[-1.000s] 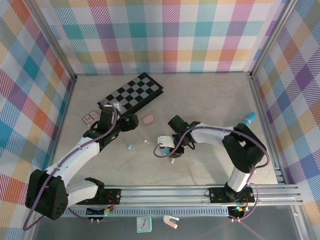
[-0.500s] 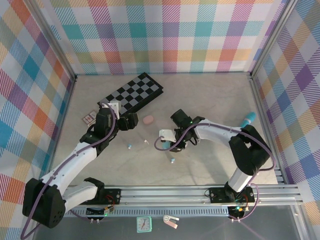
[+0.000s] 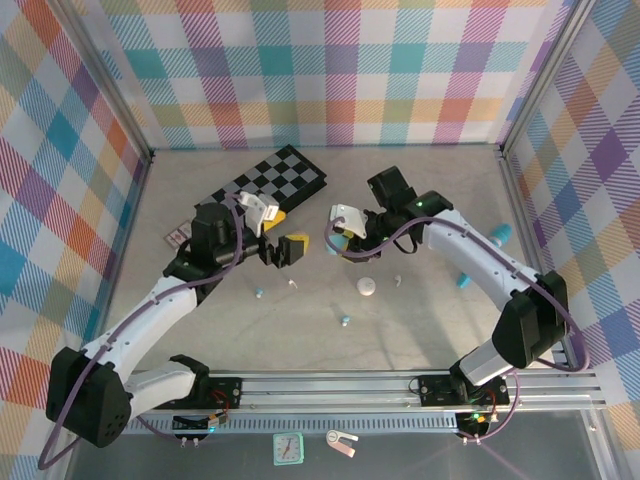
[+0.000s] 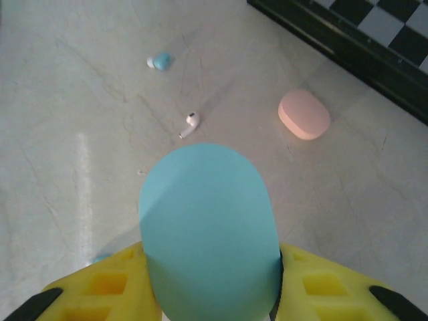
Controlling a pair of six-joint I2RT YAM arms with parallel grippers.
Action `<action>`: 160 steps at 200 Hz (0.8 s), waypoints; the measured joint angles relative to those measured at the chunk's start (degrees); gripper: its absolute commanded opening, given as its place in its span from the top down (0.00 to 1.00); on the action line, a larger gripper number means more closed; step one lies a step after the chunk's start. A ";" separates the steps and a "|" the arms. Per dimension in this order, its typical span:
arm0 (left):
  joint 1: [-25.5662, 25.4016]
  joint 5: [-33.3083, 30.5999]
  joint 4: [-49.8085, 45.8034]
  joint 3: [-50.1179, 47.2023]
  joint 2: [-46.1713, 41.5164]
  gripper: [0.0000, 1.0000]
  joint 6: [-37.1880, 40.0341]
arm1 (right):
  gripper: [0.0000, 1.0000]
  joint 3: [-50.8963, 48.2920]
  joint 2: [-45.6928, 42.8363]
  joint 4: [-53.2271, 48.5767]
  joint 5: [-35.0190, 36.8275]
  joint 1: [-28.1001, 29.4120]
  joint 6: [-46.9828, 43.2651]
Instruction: Insert the wireless bluetooth earbuds into the charging case
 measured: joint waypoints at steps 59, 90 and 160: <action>-6.38 8.79 0.63 0.72 3.87 0.21 9.66 | 0.71 6.01 -2.51 -6.29 -8.35 -0.15 0.70; -6.47 11.26 6.01 0.76 6.03 0.28 7.52 | 0.71 6.32 -3.54 -7.08 -11.61 -0.15 1.51; -6.71 14.84 15.37 0.72 6.23 0.41 4.52 | 0.74 6.32 -4.35 -7.28 -14.21 -0.22 4.59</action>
